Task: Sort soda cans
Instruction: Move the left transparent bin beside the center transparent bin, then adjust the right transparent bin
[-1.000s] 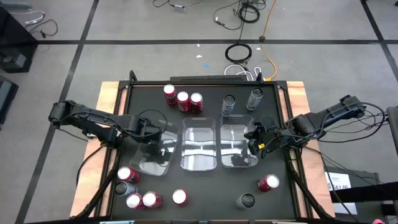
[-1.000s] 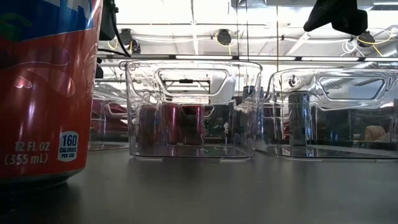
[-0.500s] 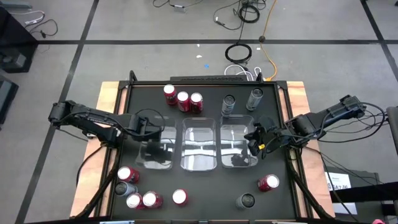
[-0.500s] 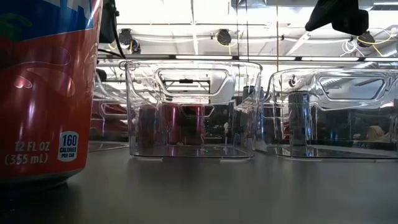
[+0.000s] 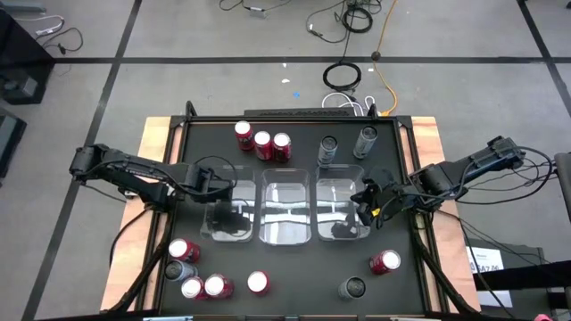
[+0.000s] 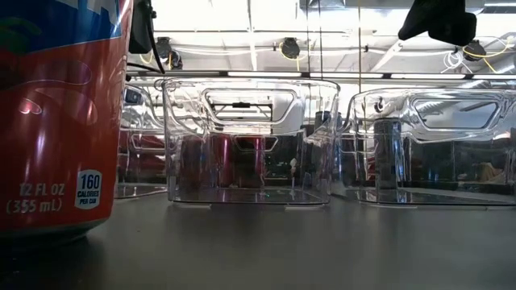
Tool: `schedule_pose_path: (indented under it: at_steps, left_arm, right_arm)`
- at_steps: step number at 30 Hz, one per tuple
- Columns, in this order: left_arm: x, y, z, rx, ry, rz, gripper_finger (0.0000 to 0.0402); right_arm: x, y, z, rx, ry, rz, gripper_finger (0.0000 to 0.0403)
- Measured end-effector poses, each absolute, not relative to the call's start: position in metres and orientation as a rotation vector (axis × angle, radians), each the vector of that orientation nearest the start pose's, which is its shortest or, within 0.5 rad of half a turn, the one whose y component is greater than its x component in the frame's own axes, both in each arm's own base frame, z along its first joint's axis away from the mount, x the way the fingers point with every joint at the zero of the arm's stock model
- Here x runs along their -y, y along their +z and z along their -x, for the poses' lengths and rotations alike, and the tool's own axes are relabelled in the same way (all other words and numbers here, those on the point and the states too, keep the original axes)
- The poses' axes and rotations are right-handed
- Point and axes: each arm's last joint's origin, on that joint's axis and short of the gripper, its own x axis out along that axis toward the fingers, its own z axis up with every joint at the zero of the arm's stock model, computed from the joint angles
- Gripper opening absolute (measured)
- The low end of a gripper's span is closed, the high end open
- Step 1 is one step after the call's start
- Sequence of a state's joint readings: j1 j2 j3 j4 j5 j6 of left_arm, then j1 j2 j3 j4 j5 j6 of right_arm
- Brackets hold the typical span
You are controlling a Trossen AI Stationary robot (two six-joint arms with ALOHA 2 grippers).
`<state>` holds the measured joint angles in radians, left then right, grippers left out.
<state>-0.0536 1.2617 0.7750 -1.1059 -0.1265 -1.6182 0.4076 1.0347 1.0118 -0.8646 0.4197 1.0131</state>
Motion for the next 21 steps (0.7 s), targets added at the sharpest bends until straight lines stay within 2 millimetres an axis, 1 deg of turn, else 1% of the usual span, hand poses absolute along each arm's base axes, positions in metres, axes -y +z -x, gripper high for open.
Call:
schedule_pose_path:
  at_steps: [12,21]
  left_arm:
    - [0.0064,0.1969,-0.1821,-1.138,1.269,1.108,0.0027]
    - [0.0064,0.1967,-0.1815,-1.144,1.270,1.101,0.0091]
  right_arm:
    - [-0.0651,0.3116,-0.1798,-0.722,-0.396,-0.592,0.0004]
    - [-0.0652,0.3117,-0.1799,-0.722,-0.396,-0.592,0.0004]
